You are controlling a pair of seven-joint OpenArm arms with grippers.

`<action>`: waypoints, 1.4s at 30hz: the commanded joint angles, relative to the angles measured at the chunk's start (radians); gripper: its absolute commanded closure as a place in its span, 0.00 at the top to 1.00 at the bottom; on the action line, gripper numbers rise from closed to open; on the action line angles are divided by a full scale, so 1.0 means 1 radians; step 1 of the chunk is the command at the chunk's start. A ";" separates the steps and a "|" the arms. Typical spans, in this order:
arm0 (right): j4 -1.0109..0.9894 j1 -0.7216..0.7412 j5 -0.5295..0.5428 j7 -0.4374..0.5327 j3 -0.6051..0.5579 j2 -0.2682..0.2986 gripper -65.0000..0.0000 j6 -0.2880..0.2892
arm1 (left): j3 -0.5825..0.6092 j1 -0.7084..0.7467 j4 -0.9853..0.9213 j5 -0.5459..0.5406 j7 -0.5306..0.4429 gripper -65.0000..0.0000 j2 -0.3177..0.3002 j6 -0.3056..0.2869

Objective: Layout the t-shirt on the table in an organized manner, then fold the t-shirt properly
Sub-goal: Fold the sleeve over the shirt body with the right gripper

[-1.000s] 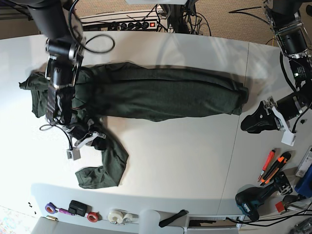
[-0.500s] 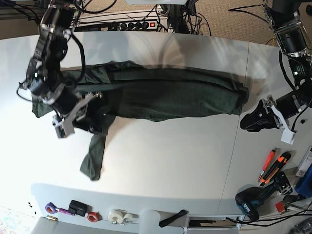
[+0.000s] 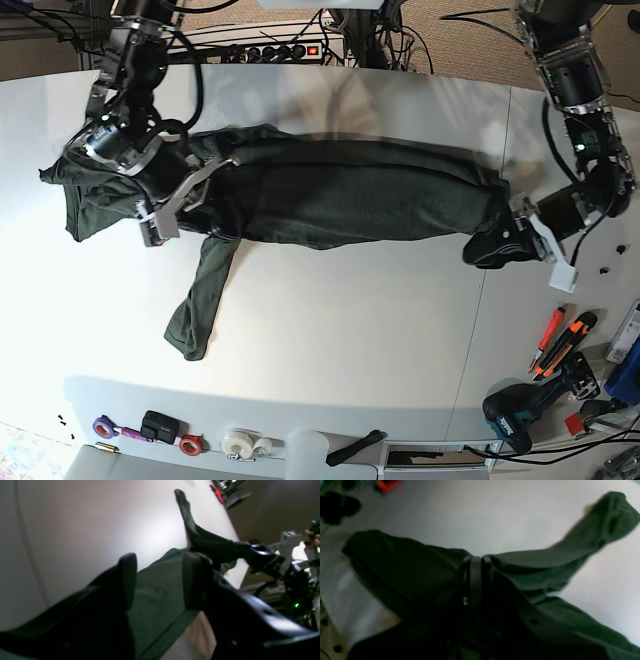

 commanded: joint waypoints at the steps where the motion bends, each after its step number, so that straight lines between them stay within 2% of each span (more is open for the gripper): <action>1: 0.018 0.011 0.016 0.025 -0.009 -0.001 0.00 0.001 | -0.003 -0.019 0.016 -0.033 -0.016 0.46 -0.012 -0.004; 8: 0.018 0.011 -0.091 0.021 -0.141 -0.008 0.00 0.001 | -0.002 -0.019 0.016 -0.032 -0.016 0.46 -0.008 -0.004; 12: 0.018 0.011 -0.087 0.001 -0.183 -0.008 0.00 0.001 | -0.002 -0.019 0.016 -0.032 -0.016 0.46 -0.008 -0.004; 16: 0.018 0.011 -0.045 -0.069 -0.188 -0.008 0.00 0.001 | -0.002 -0.019 0.016 -0.033 -0.017 0.46 -0.008 -0.004; 22: 0.018 0.011 -0.045 -0.180 -0.188 -0.008 0.00 0.001 | -0.002 -0.019 0.016 -0.032 -0.037 0.46 -0.008 -0.004; 25: 0.018 0.011 -0.045 -0.175 -0.188 -0.008 0.43 0.001 | -0.002 -0.019 0.016 -0.032 -0.055 0.46 -0.008 -0.004; 26: 0.018 0.012 -0.045 -0.147 -0.188 -0.008 0.47 0.001 | -0.002 -0.019 0.016 -0.032 -0.054 0.46 -0.008 -0.004; 28: 0.018 0.024 -0.068 -0.039 -0.185 -0.005 0.47 0.001 | -0.002 -0.019 0.016 -0.032 -0.053 0.46 -0.008 -0.004; 30: 0.018 0.062 -0.159 0.097 -0.164 -0.006 0.47 0.001 | -0.002 -0.019 0.016 -0.032 -0.052 0.46 -0.008 -0.004; 32: 0.018 0.115 -0.243 0.182 -0.132 -0.006 0.47 -0.152 | -0.002 -0.019 0.016 -0.032 -0.049 0.46 -0.008 -0.004; 33: 0.017 0.145 -0.278 0.188 -0.112 -0.007 0.47 -0.229 | -0.002 -0.019 0.016 -0.032 -0.049 0.46 -0.008 -0.004; 34: 0.010 0.174 -0.309 0.183 -0.092 -0.011 0.47 -0.282 | -0.002 -0.019 0.016 -0.032 -0.049 0.46 -0.008 -0.004; 36: -0.043 0.227 -0.345 0.182 -0.047 -0.021 0.47 -0.337 | -0.002 -0.019 0.016 -0.032 -0.049 0.46 -0.008 -0.004; 42: -0.441 0.396 -0.316 0.209 0.053 -0.037 0.47 -0.417 | -0.002 -0.019 0.016 -0.032 -0.049 0.44 -0.008 -0.004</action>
